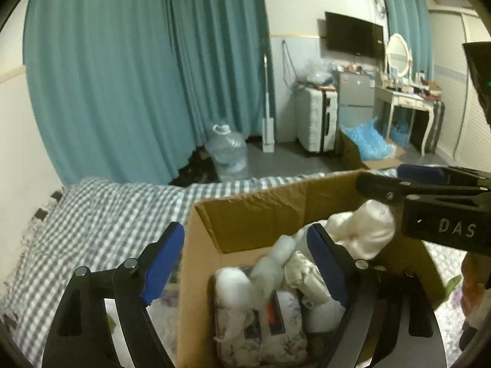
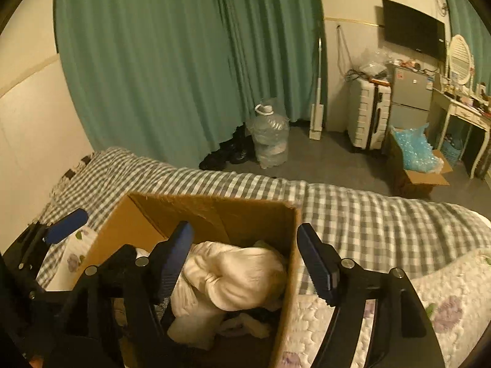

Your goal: Organize soft objects

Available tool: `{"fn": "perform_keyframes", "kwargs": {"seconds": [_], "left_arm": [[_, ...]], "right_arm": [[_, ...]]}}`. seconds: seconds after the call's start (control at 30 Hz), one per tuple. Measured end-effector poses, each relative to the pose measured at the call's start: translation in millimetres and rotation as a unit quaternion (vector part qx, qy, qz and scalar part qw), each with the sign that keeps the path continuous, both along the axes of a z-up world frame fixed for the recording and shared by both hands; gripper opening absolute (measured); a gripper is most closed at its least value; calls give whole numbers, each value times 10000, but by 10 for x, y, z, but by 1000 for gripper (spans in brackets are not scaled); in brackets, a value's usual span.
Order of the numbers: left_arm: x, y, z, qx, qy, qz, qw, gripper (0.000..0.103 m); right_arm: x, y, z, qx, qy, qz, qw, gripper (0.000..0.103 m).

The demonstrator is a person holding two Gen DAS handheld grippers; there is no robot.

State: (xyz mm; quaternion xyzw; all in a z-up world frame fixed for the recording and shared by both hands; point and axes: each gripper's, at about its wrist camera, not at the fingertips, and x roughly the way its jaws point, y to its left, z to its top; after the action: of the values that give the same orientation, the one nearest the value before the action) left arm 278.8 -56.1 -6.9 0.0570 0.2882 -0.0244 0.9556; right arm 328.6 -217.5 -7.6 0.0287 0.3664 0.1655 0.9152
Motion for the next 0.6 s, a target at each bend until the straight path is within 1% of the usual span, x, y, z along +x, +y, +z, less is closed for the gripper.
{"fn": "perform_keyframes", "kwargs": {"seconds": [0.1, 0.17, 0.2, 0.23, 0.27, 0.3, 0.37, 0.43, 0.47, 0.53, 0.57, 0.6], "left_arm": [[-112, 54, 200, 14, -106, 42, 9999, 83], [-214, 78, 397, 50, -258, 75, 9996, 83], [-335, 87, 582, 36, -398, 90, 9992, 83], [-385, 123, 673, 15, -474, 106, 9988, 83], [-529, 145, 878, -48, -628, 95, 9980, 83], [-620, 172, 1010, -83, -744, 85, 9972, 83], [-901, 210, 1354, -77, -1107, 91, 9938, 83], [-1182, 242, 1645, -24, -1433, 82, 9896, 83], [-1308, 261, 1778, -6, -1579, 96, 9874, 85], [-1571, 295, 2007, 4, -1856, 126, 9826, 92], [-1694, 324, 2102, -23, -1992, 162, 9798, 95], [-1774, 342, 2161, -60, -2097, 180, 9776, 95]], "right_arm": [[-154, -26, 302, -83, -174, -37, 9998, 71], [-307, -67, 594, -140, -365, -55, 9992, 75], [-376, -87, 723, -154, -450, -72, 9988, 76], [-493, -118, 935, -159, -580, -81, 9982, 76], [-577, -141, 1090, -149, -671, -91, 9976, 76], [-684, -168, 1266, -137, -780, -114, 9968, 77], [-919, -208, 1611, -123, -1042, -124, 9944, 79], [-1194, -251, 1933, -125, -1366, -195, 9904, 86], [-1372, -291, 2109, -111, -1537, -242, 9878, 87], [-1634, -335, 2344, -57, -1747, -265, 9842, 92], [-1798, -364, 2465, -28, -1879, -303, 9817, 94], [-1924, -370, 2552, -18, -1989, -343, 9794, 96]]}}
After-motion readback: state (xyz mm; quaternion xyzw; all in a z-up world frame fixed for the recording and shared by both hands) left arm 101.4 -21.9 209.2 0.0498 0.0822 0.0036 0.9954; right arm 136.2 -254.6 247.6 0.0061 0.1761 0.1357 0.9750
